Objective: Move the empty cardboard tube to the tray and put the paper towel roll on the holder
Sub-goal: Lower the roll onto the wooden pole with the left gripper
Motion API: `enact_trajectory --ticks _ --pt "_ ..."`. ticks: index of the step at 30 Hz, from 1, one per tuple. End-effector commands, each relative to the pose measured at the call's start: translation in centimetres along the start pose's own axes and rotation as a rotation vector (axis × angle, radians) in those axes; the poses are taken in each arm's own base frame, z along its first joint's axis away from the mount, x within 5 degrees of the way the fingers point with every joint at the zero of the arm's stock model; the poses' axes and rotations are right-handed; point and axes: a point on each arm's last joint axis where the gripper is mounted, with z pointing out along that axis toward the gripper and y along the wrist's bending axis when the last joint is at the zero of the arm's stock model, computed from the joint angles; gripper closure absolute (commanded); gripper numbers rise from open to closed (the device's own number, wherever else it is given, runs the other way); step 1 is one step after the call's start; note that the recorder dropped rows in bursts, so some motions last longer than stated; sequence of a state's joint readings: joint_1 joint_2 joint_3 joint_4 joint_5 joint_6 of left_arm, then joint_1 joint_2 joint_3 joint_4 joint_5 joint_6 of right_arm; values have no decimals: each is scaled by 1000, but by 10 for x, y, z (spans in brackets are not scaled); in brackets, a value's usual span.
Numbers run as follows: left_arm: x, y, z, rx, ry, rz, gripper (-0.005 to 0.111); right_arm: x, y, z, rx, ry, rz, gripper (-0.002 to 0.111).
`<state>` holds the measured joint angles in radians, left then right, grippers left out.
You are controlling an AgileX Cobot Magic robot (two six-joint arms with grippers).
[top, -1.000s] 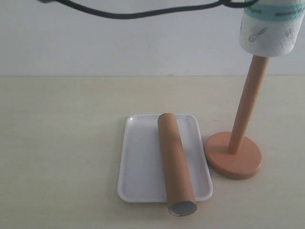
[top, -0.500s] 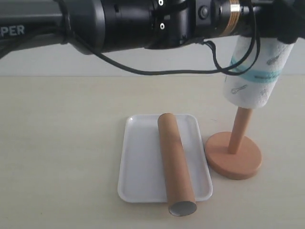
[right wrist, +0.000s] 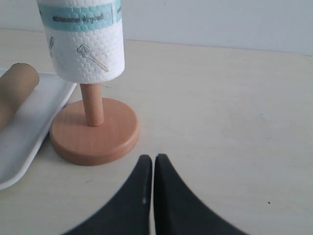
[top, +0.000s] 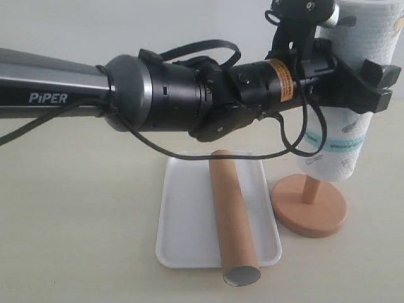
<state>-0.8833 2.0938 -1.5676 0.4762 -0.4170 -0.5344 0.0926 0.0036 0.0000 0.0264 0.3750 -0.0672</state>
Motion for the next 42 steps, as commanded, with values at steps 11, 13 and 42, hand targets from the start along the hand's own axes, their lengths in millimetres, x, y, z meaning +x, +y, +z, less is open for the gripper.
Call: enact_trajectory --ticks 11,13,42 --pt "77 11 -12 0 -10 -28 103 -1 0 0 4 -17 2 107" --pt "84 12 -10 3 -7 -7 103 -1 0 0 4 -17 2 107" --pt "44 1 -23 37 76 117 24 -1 0 0 4 -17 2 107"
